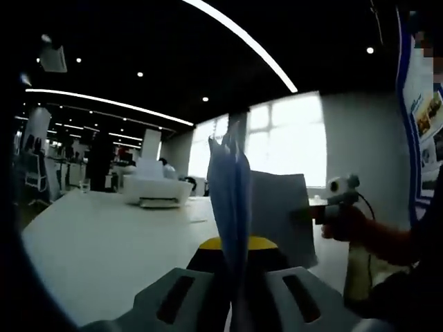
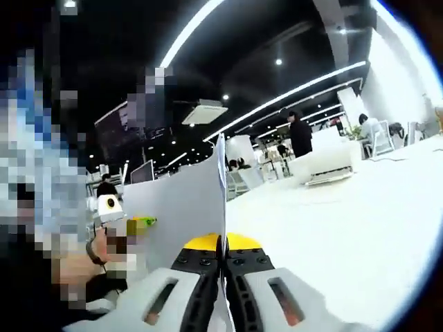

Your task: Organize the stack of printing papers by aligning and flattening the scattered papers on the table

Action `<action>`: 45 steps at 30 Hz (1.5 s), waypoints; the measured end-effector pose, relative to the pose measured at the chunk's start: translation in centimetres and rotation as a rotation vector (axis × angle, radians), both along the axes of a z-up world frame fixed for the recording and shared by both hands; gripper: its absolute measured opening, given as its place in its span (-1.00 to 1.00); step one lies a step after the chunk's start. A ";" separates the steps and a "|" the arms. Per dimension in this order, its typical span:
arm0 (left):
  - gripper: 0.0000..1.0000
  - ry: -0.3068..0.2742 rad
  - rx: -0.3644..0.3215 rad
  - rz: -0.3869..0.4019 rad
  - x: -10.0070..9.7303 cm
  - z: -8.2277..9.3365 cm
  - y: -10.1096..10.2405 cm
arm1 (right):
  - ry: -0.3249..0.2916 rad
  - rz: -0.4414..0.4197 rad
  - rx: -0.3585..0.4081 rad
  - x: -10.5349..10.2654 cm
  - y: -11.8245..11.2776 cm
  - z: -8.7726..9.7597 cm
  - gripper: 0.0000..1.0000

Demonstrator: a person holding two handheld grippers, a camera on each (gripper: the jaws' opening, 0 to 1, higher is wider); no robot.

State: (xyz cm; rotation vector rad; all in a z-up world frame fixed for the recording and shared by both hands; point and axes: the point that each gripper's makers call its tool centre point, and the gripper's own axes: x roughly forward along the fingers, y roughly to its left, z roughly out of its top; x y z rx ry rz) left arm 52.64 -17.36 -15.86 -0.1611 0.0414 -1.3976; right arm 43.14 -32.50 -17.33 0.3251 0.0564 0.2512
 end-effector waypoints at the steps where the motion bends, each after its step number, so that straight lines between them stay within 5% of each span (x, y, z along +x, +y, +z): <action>1: -0.88 0.033 0.013 -0.003 0.0 -0.3 -0.2 | 0.017 -0.017 -0.018 0.2 -0.2 -0.2 -1.00; 11: -0.88 0.367 0.012 -0.085 1.6 -0.4 -2.5 | 0.104 -0.028 0.153 1.0 -1.8 -0.1 -1.00; 20: -0.88 0.587 -0.003 -0.149 1.7 -1.2 -4.0 | 0.167 -0.013 0.282 1.6 -2.7 0.1 -1.00; 22: -0.88 0.735 -0.089 -0.233 0.7 0.4 -4.0 | 0.153 0.006 0.332 1.2 -2.2 1.2 -1.00; 23: -0.88 0.757 -0.119 -0.276 0.2 1.3 -3.7 | 0.127 0.008 0.321 1.0 -2.3 2.1 -1.00; 26: -0.88 0.651 -0.082 -0.241 0.0 1.9 -3.2 | 0.104 0.038 0.313 0.3 -2.3 3.5 -1.00; 29: -0.88 0.646 -0.069 -0.229 -0.3 1.9 -3.3 | 0.108 0.058 0.340 0.2 -1.9 3.9 -1.00; 38: -0.88 0.822 -0.088 -0.284 -0.5 0.6 -3.3 | 0.193 0.078 0.452 0.5 -2.1 1.8 -1.00; 41: -0.88 0.926 -0.096 -0.317 1.5 -0.2 -3.7 | 0.221 0.090 0.507 0.9 -2.3 0.7 -1.00; 45: -0.88 0.925 -0.048 -0.251 3.1 -2.8 -4.5 | 0.277 0.058 0.492 1.6 -2.5 -1.7 -1.00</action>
